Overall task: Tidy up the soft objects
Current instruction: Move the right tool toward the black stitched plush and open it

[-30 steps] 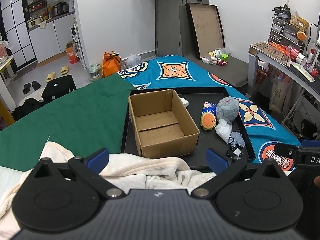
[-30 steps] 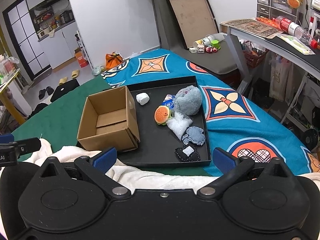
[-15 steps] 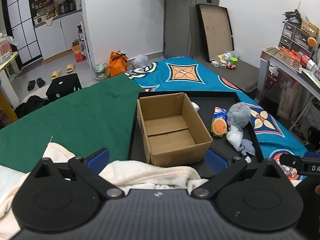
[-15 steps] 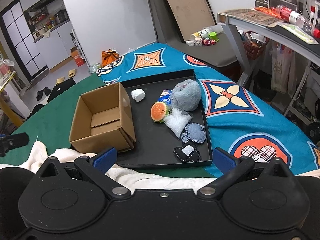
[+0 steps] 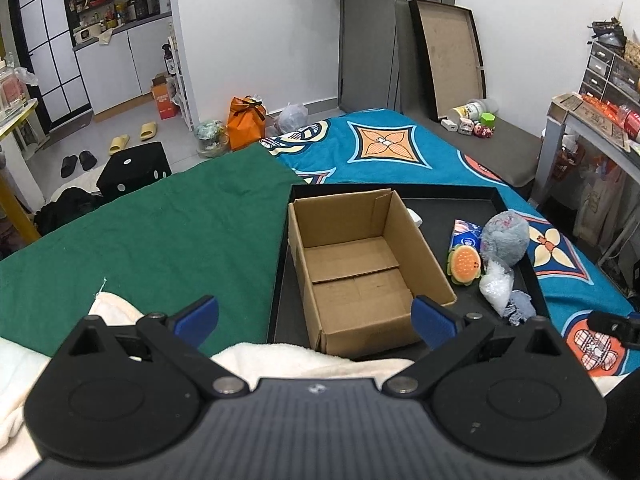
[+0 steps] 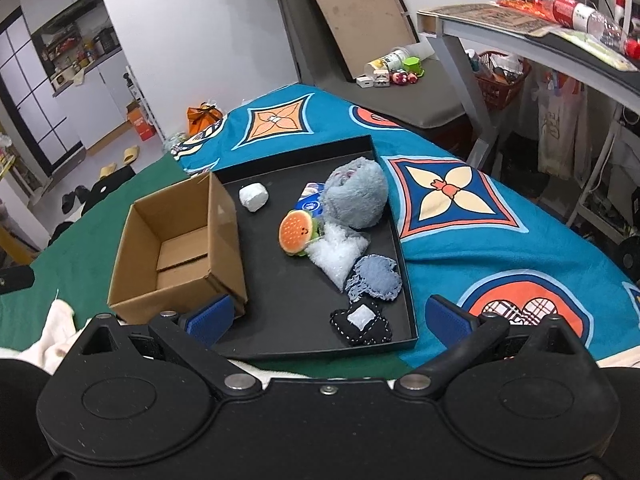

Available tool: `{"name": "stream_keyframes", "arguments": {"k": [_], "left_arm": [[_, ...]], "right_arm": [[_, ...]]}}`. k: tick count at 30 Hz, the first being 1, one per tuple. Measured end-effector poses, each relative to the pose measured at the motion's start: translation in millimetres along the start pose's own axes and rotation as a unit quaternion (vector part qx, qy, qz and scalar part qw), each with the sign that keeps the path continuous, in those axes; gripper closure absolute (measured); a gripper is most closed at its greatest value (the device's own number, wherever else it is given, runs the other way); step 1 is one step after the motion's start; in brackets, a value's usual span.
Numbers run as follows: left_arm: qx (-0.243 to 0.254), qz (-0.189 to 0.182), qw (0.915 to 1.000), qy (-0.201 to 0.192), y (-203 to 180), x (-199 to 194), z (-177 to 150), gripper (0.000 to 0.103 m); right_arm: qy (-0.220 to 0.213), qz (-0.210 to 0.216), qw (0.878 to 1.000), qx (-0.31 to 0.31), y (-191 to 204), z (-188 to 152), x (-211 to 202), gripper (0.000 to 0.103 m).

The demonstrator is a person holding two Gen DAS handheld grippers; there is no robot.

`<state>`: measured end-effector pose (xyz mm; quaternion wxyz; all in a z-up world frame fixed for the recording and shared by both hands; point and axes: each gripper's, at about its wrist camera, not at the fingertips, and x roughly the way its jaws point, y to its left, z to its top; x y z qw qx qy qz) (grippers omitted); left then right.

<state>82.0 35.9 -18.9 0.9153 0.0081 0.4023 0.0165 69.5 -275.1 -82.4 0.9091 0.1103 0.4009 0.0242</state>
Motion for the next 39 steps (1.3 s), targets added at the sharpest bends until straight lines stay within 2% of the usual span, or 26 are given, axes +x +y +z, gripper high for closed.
{"name": "stream_keyframes", "arguments": {"k": [6, 15, 21, 24, 29, 32, 36, 39], "left_arm": [[-0.008, 0.006, 0.9999, 0.012, 7, 20, 3, 0.002], [-0.005, 0.026, 0.9991, 0.033, 7, 49, 7, 0.004], [0.003, 0.035, 0.998, 0.053, 3, 70, 10, 0.013], [0.01, 0.041, 0.9969, 0.066, 1, 83, 11, 0.019], [0.01, 0.045, 0.9943, 0.096, 2, 105, 9, 0.032], [0.005, 0.049, 0.9935, 0.102, 5, 112, 6, 0.034], [-0.005, 0.049, 0.991, 0.125, 7, 127, 7, 0.045], [0.002, 0.055, 0.9892, 0.136, 4, 136, 6, 0.048]], "right_arm": [[-0.004, -0.007, 1.0, 0.017, -17, 3, 15, 0.0], [0.014, 0.005, 0.999, 0.049, -36, 0, 46, 0.0], [0.025, 0.027, 0.998, 0.059, -36, -3, 69, 0.001], [0.039, 0.04, 0.997, 0.047, -33, -6, 83, 0.011], [0.063, 0.054, 0.996, 0.036, -31, -13, 105, 0.033], [0.074, 0.049, 0.995, 0.035, -32, -15, 118, 0.038], [0.088, 0.034, 0.995, 0.04, -39, -17, 132, 0.043], [0.108, 0.036, 0.992, 0.047, -42, -18, 144, 0.05]]}}
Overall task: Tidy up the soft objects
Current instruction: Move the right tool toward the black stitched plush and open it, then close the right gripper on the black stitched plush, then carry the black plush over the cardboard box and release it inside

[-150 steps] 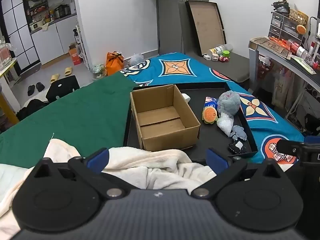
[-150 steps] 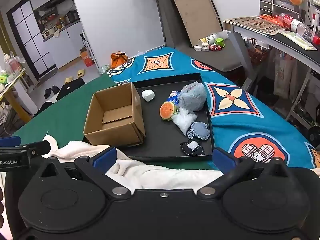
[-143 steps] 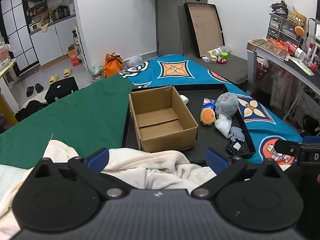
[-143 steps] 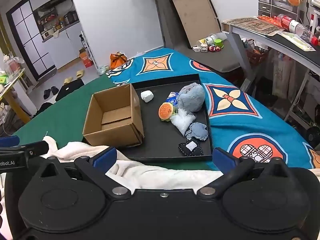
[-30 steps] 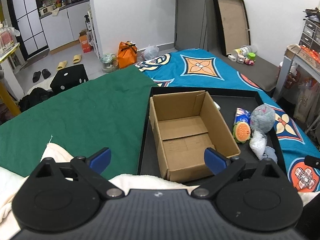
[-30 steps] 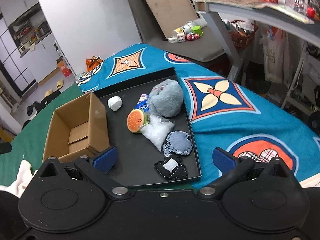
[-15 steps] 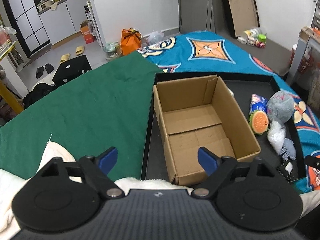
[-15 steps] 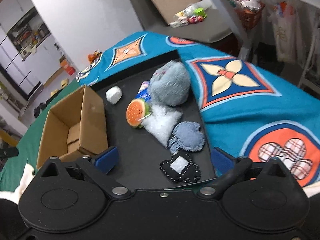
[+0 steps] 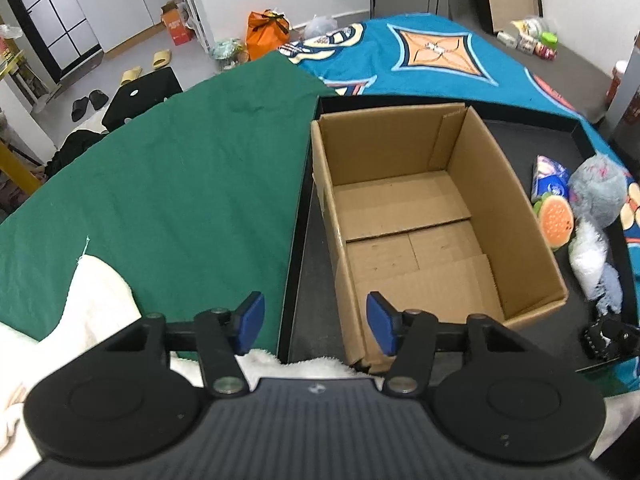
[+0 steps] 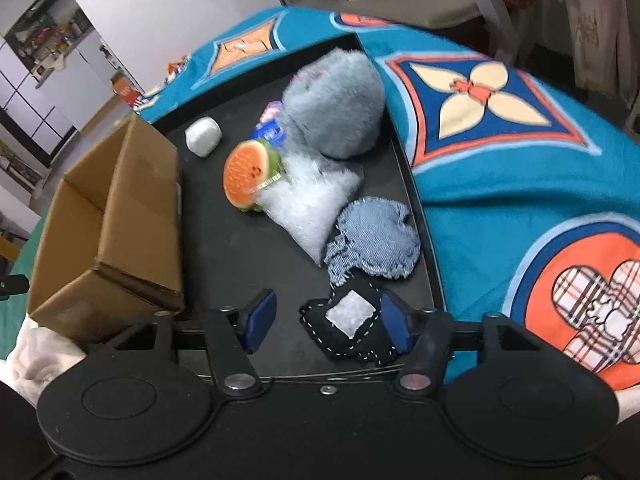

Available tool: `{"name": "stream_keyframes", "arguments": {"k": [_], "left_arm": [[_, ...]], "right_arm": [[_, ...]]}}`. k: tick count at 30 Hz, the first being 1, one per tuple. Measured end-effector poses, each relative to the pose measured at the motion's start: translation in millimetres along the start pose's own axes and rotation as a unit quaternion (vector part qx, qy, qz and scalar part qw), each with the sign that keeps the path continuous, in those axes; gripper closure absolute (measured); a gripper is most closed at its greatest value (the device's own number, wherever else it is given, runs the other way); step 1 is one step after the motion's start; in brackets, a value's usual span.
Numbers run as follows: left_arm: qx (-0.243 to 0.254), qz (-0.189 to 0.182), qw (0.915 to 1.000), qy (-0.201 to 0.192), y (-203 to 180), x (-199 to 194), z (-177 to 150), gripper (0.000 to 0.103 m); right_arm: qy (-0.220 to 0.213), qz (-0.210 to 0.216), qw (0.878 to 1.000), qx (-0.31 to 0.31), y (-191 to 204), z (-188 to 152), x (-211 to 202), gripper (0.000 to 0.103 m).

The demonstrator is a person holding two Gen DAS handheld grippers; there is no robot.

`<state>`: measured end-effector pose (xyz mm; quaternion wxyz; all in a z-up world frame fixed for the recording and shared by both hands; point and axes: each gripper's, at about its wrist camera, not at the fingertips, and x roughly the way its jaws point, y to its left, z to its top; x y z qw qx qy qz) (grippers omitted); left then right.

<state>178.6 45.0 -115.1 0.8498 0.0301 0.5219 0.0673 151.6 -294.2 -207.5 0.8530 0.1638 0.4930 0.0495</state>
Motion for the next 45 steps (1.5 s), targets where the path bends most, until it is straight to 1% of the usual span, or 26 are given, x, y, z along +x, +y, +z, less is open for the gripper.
{"name": "stream_keyframes", "arguments": {"k": [2, 4, 7, 9, 11, 14, 16, 17, 18, 20, 23, 25, 28, 32, 36, 38, 42, 45], "left_arm": [[0.005, 0.01, 0.9999, 0.008, -3, 7, 2, 0.052], [0.007, 0.01, 0.9998, 0.016, -6, 12, 4, 0.055], [0.002, 0.015, 0.9994, 0.03, -6, 21, 7, 0.055], [0.009, 0.018, 0.9991, 0.037, -9, 26, 8, 0.056], [0.018, 0.019, 0.9987, 0.044, -13, 29, 8, 0.059], [0.031, 0.013, 0.9979, 0.056, -17, 35, 8, 0.069], [0.034, 0.007, 0.9977, 0.058, -16, 35, 7, 0.082], [0.033, 0.004, 0.9977, 0.058, -15, 35, 7, 0.086], [0.03, -0.002, 0.9978, 0.059, -13, 35, 6, 0.093], [0.026, -0.009, 0.9981, 0.055, -10, 32, 8, 0.094], [0.032, -0.023, 0.9982, 0.046, -10, 26, 9, 0.094], [0.038, -0.03, 0.9982, 0.037, -9, 21, 10, 0.094], [0.052, -0.037, 0.9973, 0.035, -9, 19, 11, 0.094], [0.062, -0.034, 0.9971, 0.029, -8, 16, 12, 0.094], [0.055, -0.042, 0.9971, 0.033, -3, 17, 11, 0.094], [0.049, -0.044, 0.9974, 0.029, 0, 16, 10, 0.094], [0.046, -0.026, 0.9984, 0.021, -1, 20, 9, 0.095], [0.039, -0.039, 0.9982, 0.023, 2, 21, 8, 0.095]], "right_arm": [[0.01, -0.002, 1.0, 0.001, -1, 0, 6, 0.052], [0.018, -0.01, 1.0, 0.0, -1, 1, 12, 0.052], [0.026, -0.019, 0.999, -0.013, 1, 1, 19, 0.052], [0.031, -0.032, 0.999, -0.026, 4, 1, 23, 0.051], [0.034, -0.039, 0.998, -0.038, 6, 0, 26, 0.05], [0.033, -0.049, 0.997, -0.057, 10, -1, 27, 0.049], [0.032, -0.054, 0.996, -0.064, 12, -2, 28, 0.05], [0.029, -0.058, 0.996, -0.066, 12, -2, 28, 0.052], [0.027, -0.061, 0.995, -0.068, 13, -3, 27, 0.054], [0.025, -0.066, 0.995, -0.069, 13, -2, 26, 0.061], [0.021, -0.06, 0.996, -0.058, 12, 0, 26, 0.067], [0.013, -0.063, 0.996, -0.057, 12, 1, 22, 0.069], [-0.003, -0.061, 0.997, -0.057, 14, 4, 14, 0.069], [-0.023, -0.055, 0.997, -0.051, 19, 9, 1, 0.069], [-0.045, -0.043, 0.997, -0.052, 31, 14, -13, 0.069], [-0.054, -0.037, 0.996, -0.055, 38, 16, -20, 0.069], [-0.072, -0.027, 0.995, -0.064, 54, 21, -28, 0.069], [-0.086, -0.023, 0.993, -0.071, 66, 25, -32, 0.069]]}}
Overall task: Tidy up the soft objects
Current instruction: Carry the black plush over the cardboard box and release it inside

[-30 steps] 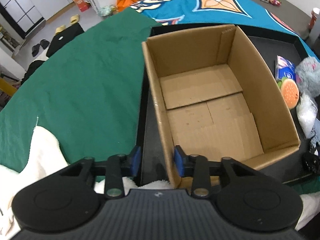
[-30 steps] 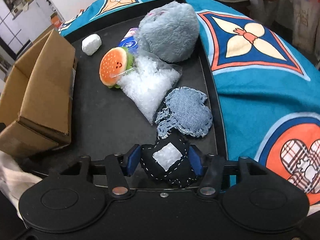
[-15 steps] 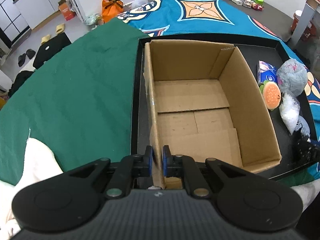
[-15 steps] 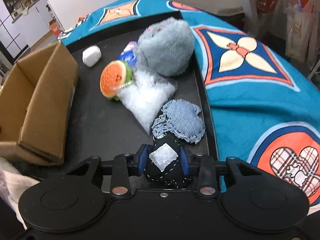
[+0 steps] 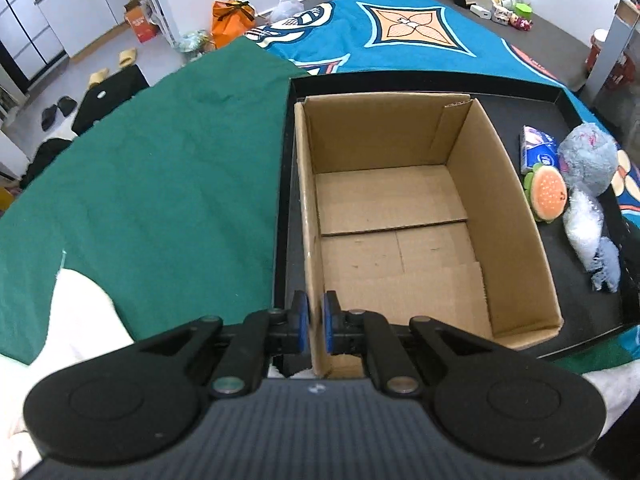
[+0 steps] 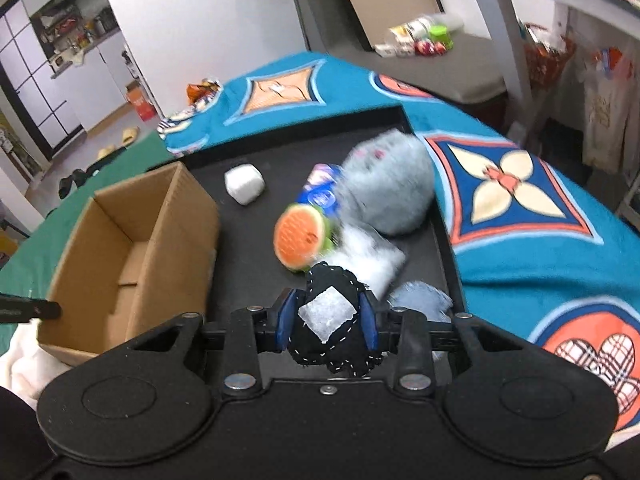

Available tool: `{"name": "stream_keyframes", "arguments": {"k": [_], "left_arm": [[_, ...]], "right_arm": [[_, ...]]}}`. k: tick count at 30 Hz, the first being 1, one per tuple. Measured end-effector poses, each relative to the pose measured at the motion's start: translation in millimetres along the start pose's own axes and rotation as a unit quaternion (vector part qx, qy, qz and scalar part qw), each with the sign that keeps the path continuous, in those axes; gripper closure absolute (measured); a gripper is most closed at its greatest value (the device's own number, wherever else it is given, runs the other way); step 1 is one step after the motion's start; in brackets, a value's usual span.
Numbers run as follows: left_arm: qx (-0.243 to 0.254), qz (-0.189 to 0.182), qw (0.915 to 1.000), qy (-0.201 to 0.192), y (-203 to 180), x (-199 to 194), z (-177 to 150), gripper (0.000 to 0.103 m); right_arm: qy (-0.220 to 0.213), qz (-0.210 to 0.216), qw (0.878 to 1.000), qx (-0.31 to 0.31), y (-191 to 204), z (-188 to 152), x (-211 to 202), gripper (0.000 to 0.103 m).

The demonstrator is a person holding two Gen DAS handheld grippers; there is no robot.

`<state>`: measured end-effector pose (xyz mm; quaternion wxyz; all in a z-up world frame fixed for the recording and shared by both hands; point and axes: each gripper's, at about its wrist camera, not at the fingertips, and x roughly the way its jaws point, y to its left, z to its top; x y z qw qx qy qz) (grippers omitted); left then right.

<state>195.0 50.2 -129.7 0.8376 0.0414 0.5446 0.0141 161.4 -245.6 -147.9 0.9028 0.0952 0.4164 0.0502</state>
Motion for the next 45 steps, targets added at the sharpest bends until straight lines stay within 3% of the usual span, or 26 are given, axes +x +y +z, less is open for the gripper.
{"name": "stream_keyframes", "arguments": {"k": [24, 45], "left_arm": [[-0.061, -0.053, 0.9965, -0.019, 35, 5, -12, 0.095], [-0.106, -0.098, 0.9889, -0.035, 60, 12, -13, 0.095]], "right_arm": [[-0.078, 0.044, 0.992, -0.084, 99, 22, -14, 0.068], [-0.059, 0.094, 0.989, -0.095, 173, 29, 15, 0.068]]}}
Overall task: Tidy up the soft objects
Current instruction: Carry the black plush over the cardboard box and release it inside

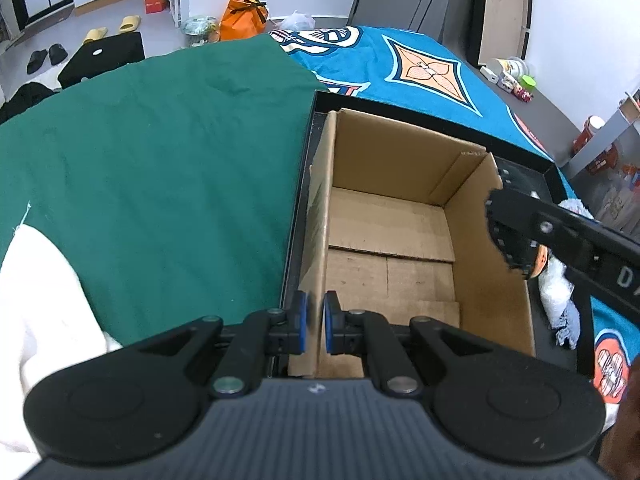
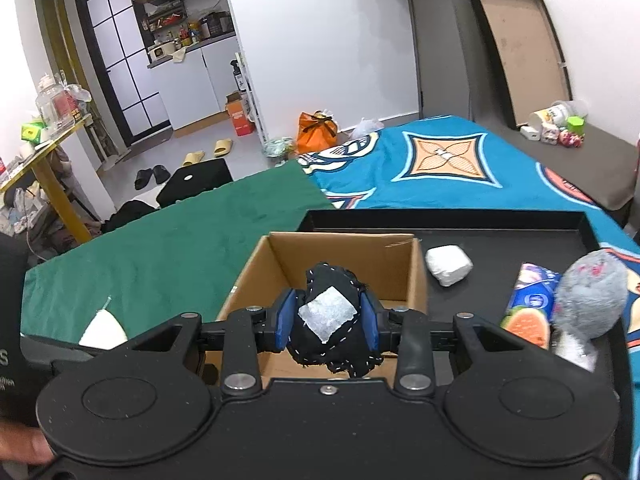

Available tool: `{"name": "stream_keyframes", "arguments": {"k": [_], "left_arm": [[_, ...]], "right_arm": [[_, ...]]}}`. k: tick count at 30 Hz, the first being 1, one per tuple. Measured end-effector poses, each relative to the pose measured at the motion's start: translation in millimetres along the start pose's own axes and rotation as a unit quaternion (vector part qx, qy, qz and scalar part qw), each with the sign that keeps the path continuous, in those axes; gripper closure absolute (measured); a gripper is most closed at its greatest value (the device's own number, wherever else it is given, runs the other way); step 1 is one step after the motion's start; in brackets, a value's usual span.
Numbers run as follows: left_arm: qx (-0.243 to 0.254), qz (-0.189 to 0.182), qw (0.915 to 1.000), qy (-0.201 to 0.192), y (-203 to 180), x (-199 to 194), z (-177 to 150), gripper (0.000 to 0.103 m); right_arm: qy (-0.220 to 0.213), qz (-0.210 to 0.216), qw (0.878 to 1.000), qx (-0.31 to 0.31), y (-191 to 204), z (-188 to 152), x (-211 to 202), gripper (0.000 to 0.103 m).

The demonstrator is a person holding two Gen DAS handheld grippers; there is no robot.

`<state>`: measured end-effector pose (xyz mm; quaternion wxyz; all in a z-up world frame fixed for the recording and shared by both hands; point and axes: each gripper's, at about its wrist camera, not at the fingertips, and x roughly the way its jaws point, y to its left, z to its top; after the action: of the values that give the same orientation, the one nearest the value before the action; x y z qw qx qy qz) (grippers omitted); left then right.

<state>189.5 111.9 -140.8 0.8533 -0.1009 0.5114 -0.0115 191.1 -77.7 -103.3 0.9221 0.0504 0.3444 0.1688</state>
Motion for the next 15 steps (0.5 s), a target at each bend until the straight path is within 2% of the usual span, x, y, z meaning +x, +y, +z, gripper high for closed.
{"name": "stream_keyframes", "arguments": {"k": [3, 5, 7, 15], "left_arm": [[0.0, 0.002, 1.0, -0.004, -2, -1, 1, 0.095], [0.002, 0.007, 1.0, -0.004, -4, -1, 1, 0.095], [0.001, 0.007, 1.0, -0.003, -3, -1, 0, 0.095], [0.02, 0.019, 0.9996, -0.005, -12, -3, 0, 0.091]], "right_arm": [[-0.009, 0.017, 1.0, 0.009, 5, 3, 2, 0.063], [-0.01, 0.014, 1.0, 0.017, 7, 5, 4, 0.044], [-0.008, 0.015, 1.0, 0.02, 5, 4, 3, 0.038], [-0.018, -0.001, 0.999, 0.046, -24, -5, -19, 0.037]]}}
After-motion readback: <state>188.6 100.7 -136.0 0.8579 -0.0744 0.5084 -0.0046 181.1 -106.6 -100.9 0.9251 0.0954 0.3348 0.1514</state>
